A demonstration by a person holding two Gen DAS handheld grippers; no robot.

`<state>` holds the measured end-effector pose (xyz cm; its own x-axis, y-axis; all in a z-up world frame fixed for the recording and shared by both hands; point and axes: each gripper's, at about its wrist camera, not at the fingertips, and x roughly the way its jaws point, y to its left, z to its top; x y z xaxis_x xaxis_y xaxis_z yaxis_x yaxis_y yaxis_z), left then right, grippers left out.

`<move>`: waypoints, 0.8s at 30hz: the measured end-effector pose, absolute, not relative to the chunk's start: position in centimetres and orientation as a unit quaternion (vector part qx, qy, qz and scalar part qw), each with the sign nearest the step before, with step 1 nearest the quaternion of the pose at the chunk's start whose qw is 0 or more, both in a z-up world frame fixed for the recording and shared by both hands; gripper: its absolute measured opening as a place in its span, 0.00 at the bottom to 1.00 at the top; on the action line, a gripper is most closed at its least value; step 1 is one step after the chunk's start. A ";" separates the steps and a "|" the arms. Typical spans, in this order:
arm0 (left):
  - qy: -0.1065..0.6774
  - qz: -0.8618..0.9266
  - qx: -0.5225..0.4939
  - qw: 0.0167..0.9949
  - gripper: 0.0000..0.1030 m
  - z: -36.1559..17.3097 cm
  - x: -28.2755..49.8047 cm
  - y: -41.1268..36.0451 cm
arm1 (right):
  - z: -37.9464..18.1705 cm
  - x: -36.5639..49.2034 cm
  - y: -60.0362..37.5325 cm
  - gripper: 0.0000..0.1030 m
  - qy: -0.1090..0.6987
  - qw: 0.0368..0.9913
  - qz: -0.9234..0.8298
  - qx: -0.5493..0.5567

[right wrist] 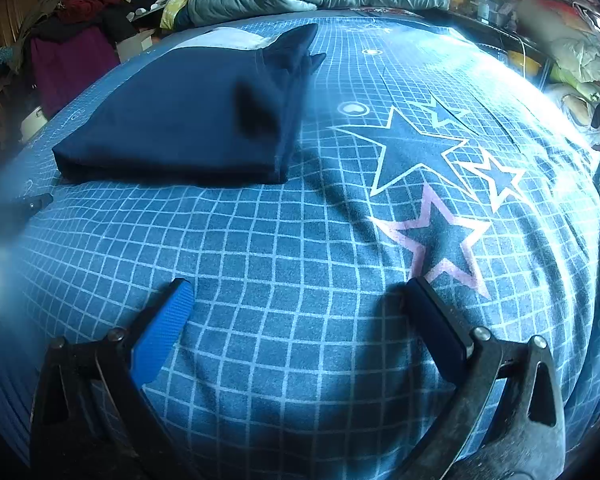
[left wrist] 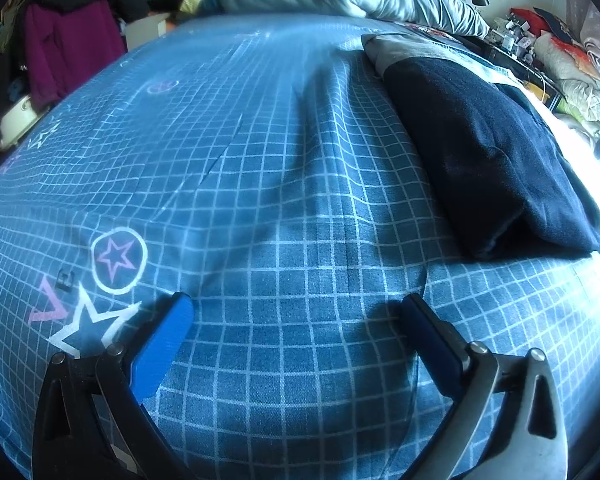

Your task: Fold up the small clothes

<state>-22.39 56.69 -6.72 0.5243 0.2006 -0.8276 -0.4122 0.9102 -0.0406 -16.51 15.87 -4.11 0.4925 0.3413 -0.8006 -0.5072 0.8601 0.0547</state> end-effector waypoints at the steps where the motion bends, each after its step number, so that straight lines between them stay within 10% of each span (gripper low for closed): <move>1: 0.455 0.176 -0.117 0.865 1.00 -6.7 -22.3 56.8 | -4.1 -16.5 15.9 1.00 0.439 0.859 0.247 -0.095; 24: 0.454 0.174 -0.118 0.866 1.00 -6.8 -22.3 56.8 | -4.2 -16.5 15.9 1.00 0.437 0.859 0.246 -0.098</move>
